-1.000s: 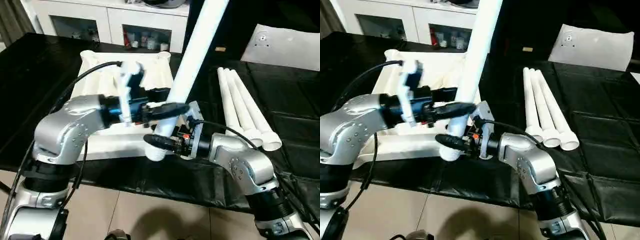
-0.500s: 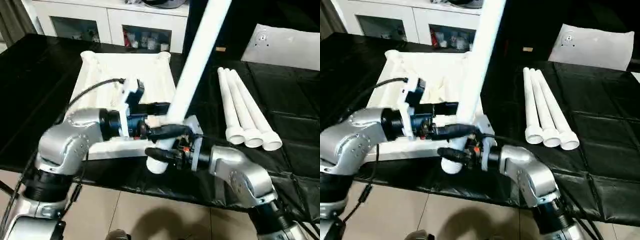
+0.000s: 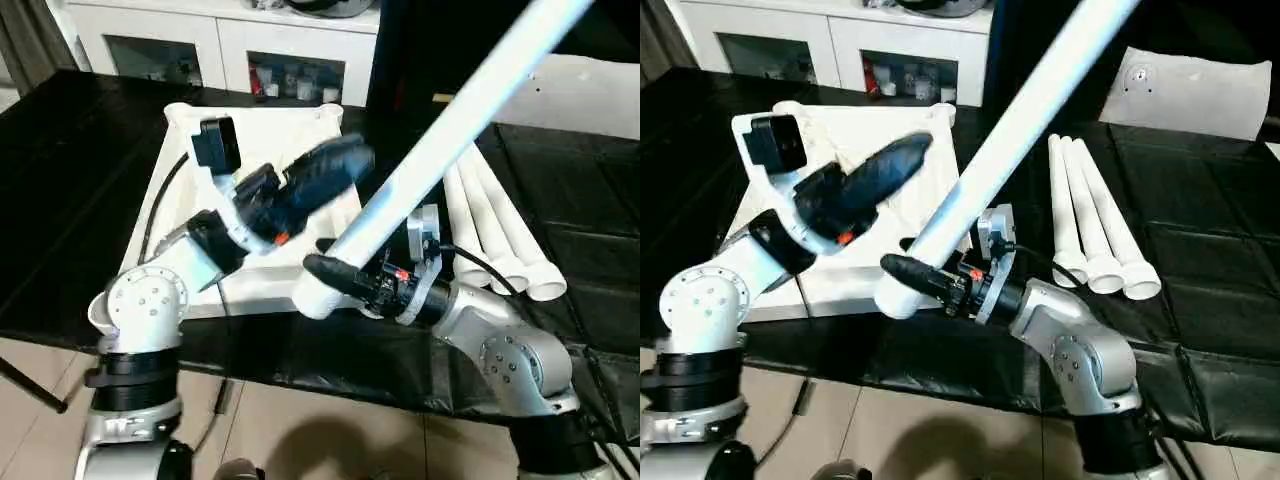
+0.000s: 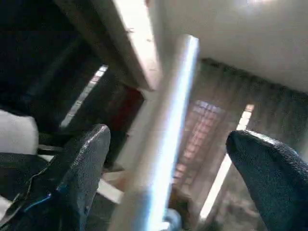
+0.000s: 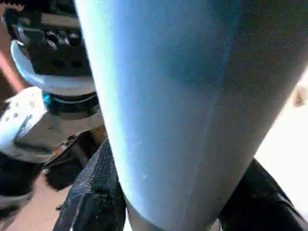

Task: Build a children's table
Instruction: Pick table leg

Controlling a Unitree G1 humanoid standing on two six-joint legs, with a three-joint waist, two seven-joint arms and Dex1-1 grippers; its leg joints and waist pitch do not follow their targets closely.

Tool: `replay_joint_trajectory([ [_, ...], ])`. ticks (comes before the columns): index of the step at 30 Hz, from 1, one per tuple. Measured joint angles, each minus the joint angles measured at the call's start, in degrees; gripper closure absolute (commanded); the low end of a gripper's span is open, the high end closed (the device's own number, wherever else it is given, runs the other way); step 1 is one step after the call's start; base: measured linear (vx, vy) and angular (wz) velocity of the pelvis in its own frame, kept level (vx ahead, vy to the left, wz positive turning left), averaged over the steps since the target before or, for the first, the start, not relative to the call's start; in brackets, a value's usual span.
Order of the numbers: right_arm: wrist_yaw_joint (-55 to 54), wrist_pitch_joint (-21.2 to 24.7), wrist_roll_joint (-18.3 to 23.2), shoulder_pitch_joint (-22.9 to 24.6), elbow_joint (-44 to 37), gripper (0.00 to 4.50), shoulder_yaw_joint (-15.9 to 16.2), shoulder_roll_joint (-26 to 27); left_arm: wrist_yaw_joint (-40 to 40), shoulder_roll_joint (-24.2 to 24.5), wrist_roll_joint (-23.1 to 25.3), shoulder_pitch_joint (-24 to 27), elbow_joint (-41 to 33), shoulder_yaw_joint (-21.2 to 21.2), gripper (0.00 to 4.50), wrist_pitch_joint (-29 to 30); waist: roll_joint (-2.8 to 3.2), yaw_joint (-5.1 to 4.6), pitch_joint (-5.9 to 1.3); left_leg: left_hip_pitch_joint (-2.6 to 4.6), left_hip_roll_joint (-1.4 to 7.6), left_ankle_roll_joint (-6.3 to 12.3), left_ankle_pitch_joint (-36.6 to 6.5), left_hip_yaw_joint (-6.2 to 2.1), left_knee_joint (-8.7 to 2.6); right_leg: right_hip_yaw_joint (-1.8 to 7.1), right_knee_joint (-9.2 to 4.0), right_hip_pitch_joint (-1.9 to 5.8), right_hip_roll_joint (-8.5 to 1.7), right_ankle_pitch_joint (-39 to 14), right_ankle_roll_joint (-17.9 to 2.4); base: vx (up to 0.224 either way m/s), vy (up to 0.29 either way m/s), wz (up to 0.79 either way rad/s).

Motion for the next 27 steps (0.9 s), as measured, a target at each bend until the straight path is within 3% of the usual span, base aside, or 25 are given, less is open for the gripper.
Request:
replay_joint_trajectory([
  [1, -3.5, -1.8, -3.4, -0.4, 0.2, 2.57, -0.1, 0.0, 1.9, 1.6, 5.7, 0.1, -0.7, -1.0, 0.0, -2.4, 0.05, -0.05, -0.02, 0.01, 0.03, -0.01, 0.0, -0.02, -0.01, -0.01, -0.01, 0.0, 0.03, 0.0, 0.0, 0.0, 0.0, 0.0],
  [2, -4.3, -2.2, -4.2, -0.5, 0.2, 2.57, -0.1, -0.1, 2.3, 2.2, 6.9, 0.1, -0.8, -1.3, 0.0, -2.9, 0.07, -0.08, -0.02, 0.0, 0.03, -0.01, 0.0, -0.02, -0.01, -0.01, -0.01, 0.0, 0.03, 0.0, 0.0, 0.0, 0.0, 0.0],
  [3, -7.5, -3.5, -7.7, -1.0, 0.4, 2.57, -0.6, -0.9, 4.0, 4.9, 12.4, 0.9, -1.6, -2.7, 0.0, -5.1, 0.2, -0.22, -0.02, 0.0, 0.02, -0.02, 0.0, -0.03, -0.01, 0.0, -0.02, -0.02, 0.03, 0.0, 0.1, 0.0, 0.0, 0.0],
  [5, -10.6, -4.6, -11.1, -1.5, 0.4, 2.57, -1.2, -2.7, 5.3, 8.7, 18.1, 3.0, -2.9, -5.2, 0.0, -7.1, 0.31, -0.23, -0.07, -0.01, 0.0, -0.02, 0.0, -0.01, -0.04, 0.02, -0.03, -0.02, 0.02, -0.1, 0.2, 0.0, 0.0, 0.0],
  [9, -15.3, -5.6, -14.8, -1.5, 0.6, 2.57, -2.0, -3.2, 5.3, 15.6, 28.7, 7.3, -4.1, -13.8, 0.0, -12.1, 0.35, -0.16, -0.09, -0.08, 0.0, -0.02, 0.0, -0.01, -0.14, 0.01, -0.05, -0.12, 0.04, -0.1, 0.2, 0.0, 0.0, 0.0],
  [14, -18.5, -8.0, -18.2, -0.9, 3.0, 2.57, -2.0, -3.3, 2.0, 19.1, 39.2, 9.5, -1.4, -22.3, 0.0, -19.8, 0.36, -0.12, -0.09, -0.07, -0.01, -0.02, 0.0, 0.0, -0.13, 0.03, -0.05, -0.12, 0.02, -0.1, 0.2, 0.0, 0.0, 0.0],
  [15, -19.1, -8.3, -18.4, -0.9, 3.5, 2.57, -2.1, -3.2, 1.0, 19.5, 40.6, 9.7, -0.6, -23.8, 0.29, -21.3, 0.37, -0.19, -0.09, -0.05, -0.02, -0.02, 0.0, 0.0, -0.13, 0.05, -0.04, -0.11, 0.02, -0.1, 0.2, 0.0, 0.0, 0.0],
  [17, -19.6, -7.5, -18.4, -0.5, 3.8, 2.57, -2.9, -3.4, -1.0, 19.9, 42.0, 10.1, 1.5, -26.2, 0.36, -23.3, 0.37, -0.19, -0.09, -0.04, -0.02, -0.03, 0.0, 0.01, -0.13, 0.05, -0.03, -0.11, 0.01, -0.1, 0.2, 0.0, 0.0, 0.0],
  [20, -19.2, -5.0, -16.9, 0.4, 3.6, 2.57, -4.1, -3.6, -3.5, 19.9, 42.9, 9.0, 6.7, -28.1, 0.42, -25.6, 0.43, -0.16, -0.11, -0.02, -0.02, -0.03, 0.0, 0.01, -0.13, 0.05, -0.01, -0.11, 0.02, -0.1, 0.2, 0.0, 0.0, 0.0],
  [21, -18.9, -4.7, -16.7, 0.7, 3.6, 2.57, -4.0, -3.9, -4.3, 20.1, 43.6, 8.4, 8.5, -28.8, 0.72, -26.3, 0.49, -0.18, -0.13, -0.02, -0.02, -0.03, 0.0, 0.01, -0.13, 0.06, -0.02, -0.11, 0.02, -0.1, 0.2, 0.0, 0.0, 0.0],
  [24, -17.9, -4.8, -16.6, 2.0, 3.3, 2.57, -4.0, -4.8, -5.9, 20.2, 46.2, 6.3, 14.6, -30.6, 0.8, -28.2, 0.62, -0.24, -0.19, -0.03, -0.03, -0.02, 0.0, 0.02, -0.13, 0.08, -0.02, -0.12, 0.02, -0.1, 0.2, 0.0, 0.0, 0.0],
  [27, -17.6, -5.2, -16.6, 3.3, 2.0, 2.57, -3.8, -4.9, -6.6, 19.7, 48.0, 4.0, 20.8, -30.9, 1.17, -30.7, 0.8, -0.25, -0.22, -0.03, -0.03, -0.02, 0.0, 0.02, -0.13, 0.08, -0.02, -0.12, 0.02, -0.1, 0.2, 0.0, 0.0, 0.0],
])
